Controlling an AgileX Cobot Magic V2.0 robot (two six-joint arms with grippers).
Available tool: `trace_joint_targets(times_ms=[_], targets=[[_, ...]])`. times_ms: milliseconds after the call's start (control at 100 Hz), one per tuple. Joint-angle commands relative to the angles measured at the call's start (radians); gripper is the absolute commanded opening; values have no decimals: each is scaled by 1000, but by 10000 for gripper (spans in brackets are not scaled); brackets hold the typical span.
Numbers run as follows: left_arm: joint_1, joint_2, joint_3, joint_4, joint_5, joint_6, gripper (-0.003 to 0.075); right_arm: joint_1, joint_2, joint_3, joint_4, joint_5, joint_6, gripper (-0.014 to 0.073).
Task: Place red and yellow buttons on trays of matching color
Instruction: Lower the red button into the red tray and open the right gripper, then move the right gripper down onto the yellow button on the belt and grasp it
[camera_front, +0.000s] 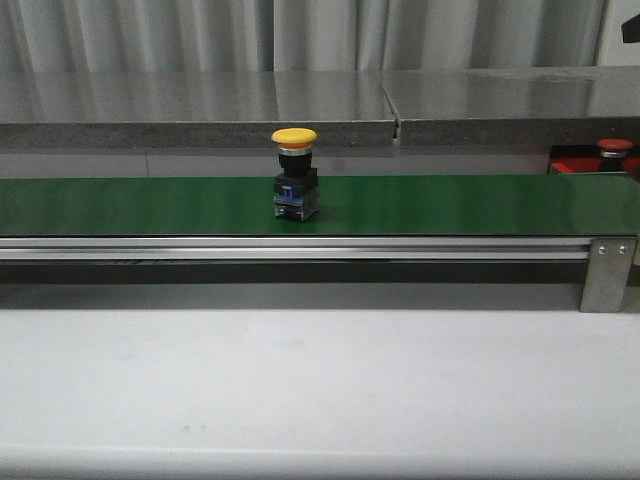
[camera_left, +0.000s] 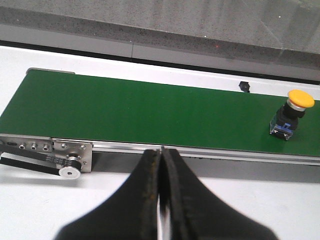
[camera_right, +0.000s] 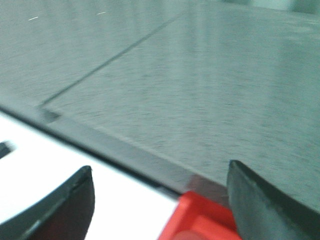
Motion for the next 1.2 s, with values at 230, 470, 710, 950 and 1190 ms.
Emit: trace_joint_targets(times_ms=[230, 470, 710, 950, 1190], targets=[[-7, 2, -28, -24, -58, 0, -20, 67, -202, -32, -213, 292, 82, 551], [-7, 2, -28, -24, -58, 0, -20, 210, -216, -30, -348, 420, 160, 548], [-7, 2, -28, -24, -58, 0, -20, 360, -212, -19, -492, 401, 234, 548], [-7, 2, -28, -24, -58, 0, -20, 456, -212, 64, -501, 353, 233, 548], [-7, 2, -28, -24, -58, 0, -20, 523, -212, 138, -501, 249, 196, 548]])
